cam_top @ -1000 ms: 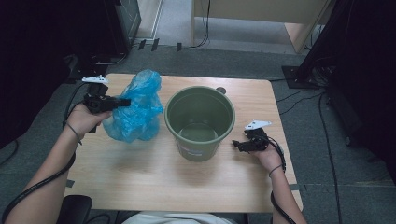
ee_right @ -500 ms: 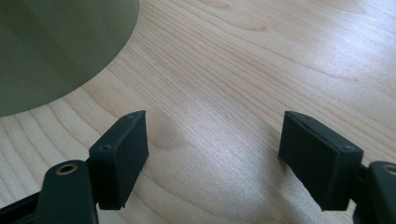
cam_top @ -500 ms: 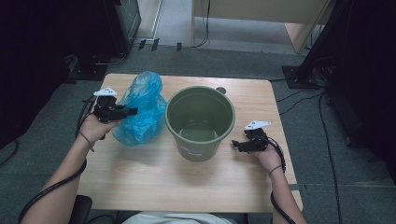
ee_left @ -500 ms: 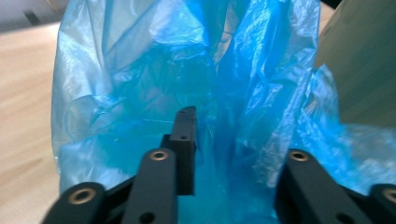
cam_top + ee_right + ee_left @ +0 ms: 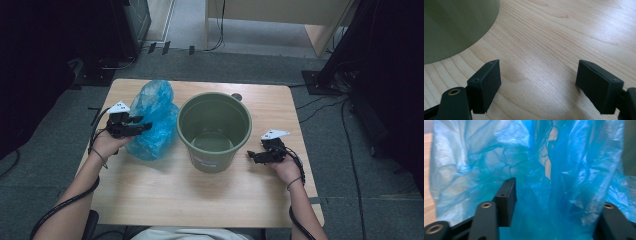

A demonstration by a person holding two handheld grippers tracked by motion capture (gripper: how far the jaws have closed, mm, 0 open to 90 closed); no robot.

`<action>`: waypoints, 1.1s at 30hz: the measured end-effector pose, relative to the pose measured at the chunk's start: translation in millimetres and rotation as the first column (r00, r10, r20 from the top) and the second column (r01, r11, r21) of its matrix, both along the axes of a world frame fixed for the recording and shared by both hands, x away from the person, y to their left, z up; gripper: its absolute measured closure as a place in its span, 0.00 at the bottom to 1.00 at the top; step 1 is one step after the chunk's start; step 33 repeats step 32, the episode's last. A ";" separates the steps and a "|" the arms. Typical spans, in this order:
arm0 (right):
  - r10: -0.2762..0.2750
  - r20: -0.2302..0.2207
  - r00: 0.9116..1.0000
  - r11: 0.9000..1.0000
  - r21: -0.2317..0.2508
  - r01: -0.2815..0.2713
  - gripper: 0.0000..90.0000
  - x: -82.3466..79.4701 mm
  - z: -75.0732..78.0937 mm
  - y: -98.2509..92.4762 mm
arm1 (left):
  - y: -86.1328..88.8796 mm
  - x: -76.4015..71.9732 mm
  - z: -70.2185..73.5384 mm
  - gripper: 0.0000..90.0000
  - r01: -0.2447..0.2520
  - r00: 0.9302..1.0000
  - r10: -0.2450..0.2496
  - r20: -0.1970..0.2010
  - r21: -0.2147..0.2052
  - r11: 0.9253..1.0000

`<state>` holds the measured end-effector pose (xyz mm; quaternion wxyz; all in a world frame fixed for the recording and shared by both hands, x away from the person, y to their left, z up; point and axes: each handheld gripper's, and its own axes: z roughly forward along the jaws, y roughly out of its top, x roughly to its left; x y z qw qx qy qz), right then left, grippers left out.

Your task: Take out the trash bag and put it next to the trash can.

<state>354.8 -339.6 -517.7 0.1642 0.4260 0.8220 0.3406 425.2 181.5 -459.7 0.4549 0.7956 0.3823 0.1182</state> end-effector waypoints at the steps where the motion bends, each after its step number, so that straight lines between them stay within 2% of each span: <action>1: 0.002 0.000 1.000 1.000 -0.002 -0.002 0.21 0.1 -0.1 0.2 | -0.2 -0.5 -2.0 0.45 -0.002 1.000 0.002 0.002 -0.002 1.000; 6: 0.001 0.008 1.000 1.000 0.008 -0.001 0.18 0.2 -1.6 2.4 | -2.8 -2.4 -14.5 0.38 -0.011 1.000 0.011 0.003 -0.002 1.000; 13: 0.010 0.021 1.000 1.000 0.014 -0.010 0.15 0.7 -3.6 4.5 | -6.9 -5.8 -27.0 0.34 -0.020 0.999 0.020 0.026 0.002 1.000; 19: -0.011 0.043 0.999 0.999 0.037 0.009 0.14 -1.0 -6.4 6.7 | -3.8 -5.7 -42.6 0.34 -0.041 0.999 0.041 -0.003 0.022 0.999; 27: -0.009 0.041 0.999 0.999 0.039 0.007 0.13 -0.9 -6.4 6.9 | 0.2 -5.0 -43.8 0.33 -0.052 0.998 0.052 -0.024 0.003 0.999; 33: -0.006 0.040 0.999 0.999 0.037 0.005 0.13 -0.8 -6.3 7.0 | 1.0 -5.8 -42.4 0.33 -0.053 0.998 0.053 -0.022 -0.003 0.999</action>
